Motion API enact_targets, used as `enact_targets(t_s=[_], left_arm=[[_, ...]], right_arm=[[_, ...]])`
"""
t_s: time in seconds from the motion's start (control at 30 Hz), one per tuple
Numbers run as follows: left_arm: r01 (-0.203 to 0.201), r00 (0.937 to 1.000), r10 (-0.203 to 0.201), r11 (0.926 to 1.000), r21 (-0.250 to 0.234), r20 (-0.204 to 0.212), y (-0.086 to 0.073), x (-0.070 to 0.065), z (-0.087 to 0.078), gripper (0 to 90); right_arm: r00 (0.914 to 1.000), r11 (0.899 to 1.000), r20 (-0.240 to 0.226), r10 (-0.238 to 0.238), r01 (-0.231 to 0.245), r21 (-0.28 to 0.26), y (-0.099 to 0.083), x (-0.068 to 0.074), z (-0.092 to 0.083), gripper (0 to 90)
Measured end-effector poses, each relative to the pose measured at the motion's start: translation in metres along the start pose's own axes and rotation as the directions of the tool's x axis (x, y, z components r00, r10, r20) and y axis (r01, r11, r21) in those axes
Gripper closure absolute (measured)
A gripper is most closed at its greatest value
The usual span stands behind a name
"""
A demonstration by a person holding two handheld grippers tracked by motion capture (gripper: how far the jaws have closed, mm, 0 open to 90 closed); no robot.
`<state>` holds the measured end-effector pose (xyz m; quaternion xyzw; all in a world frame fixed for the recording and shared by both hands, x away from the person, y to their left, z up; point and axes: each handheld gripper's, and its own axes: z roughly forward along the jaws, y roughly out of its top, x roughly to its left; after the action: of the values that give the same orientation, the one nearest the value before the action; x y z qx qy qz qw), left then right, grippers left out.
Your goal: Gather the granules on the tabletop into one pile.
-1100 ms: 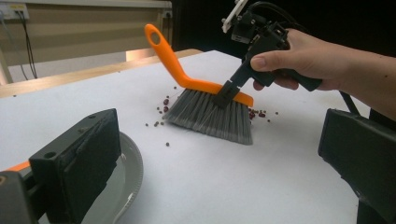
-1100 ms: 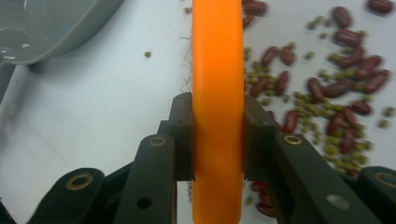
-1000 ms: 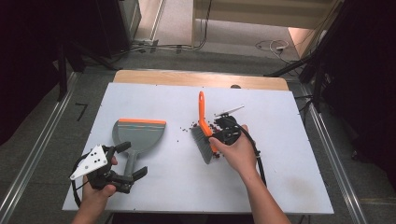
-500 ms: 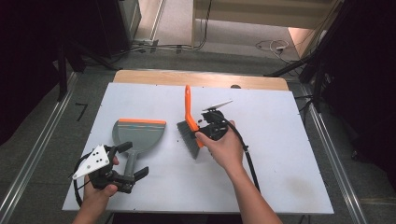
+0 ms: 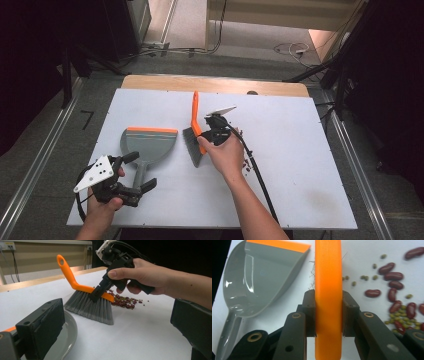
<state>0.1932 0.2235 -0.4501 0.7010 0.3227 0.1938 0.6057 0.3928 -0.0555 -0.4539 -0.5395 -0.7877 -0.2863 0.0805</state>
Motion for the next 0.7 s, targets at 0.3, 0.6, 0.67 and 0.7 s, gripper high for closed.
enact_targets(t_s=[0.3, 0.6, 0.67, 0.7], left_arm=[[-0.003, 1.0, 0.003, 1.0, 0.005, -0.002, 0.0, -0.001, 0.002, 0.0], [-0.006, 1.0, 0.006, 0.9999, 0.012, 0.001, 0.0, -0.002, 0.004, 0.0], [-0.005, 1.0, 0.005, 0.9999, 0.012, 0.001, 0.0, -0.002, 0.004, 0.0], [-0.007, 1.0, 0.007, 0.9999, 0.014, 0.0, 0.0, -0.002, 0.004, 0.0]], right_arm=[[0.9982, 0.999, 0.049, 0.035, -0.035, -0.014, -0.004, -0.03, -0.019, 68.5], [0.9944, 0.998, 0.084, 0.063, -0.062, -0.02, -0.007, -0.057, -0.038, 68.4], [0.9939, 0.997, 0.086, 0.068, -0.067, -0.024, -0.009, -0.061, -0.041, 68.4], [0.994, 0.998, 0.086, 0.067, -0.065, -0.023, -0.01, -0.063, -0.042, 68.4]])
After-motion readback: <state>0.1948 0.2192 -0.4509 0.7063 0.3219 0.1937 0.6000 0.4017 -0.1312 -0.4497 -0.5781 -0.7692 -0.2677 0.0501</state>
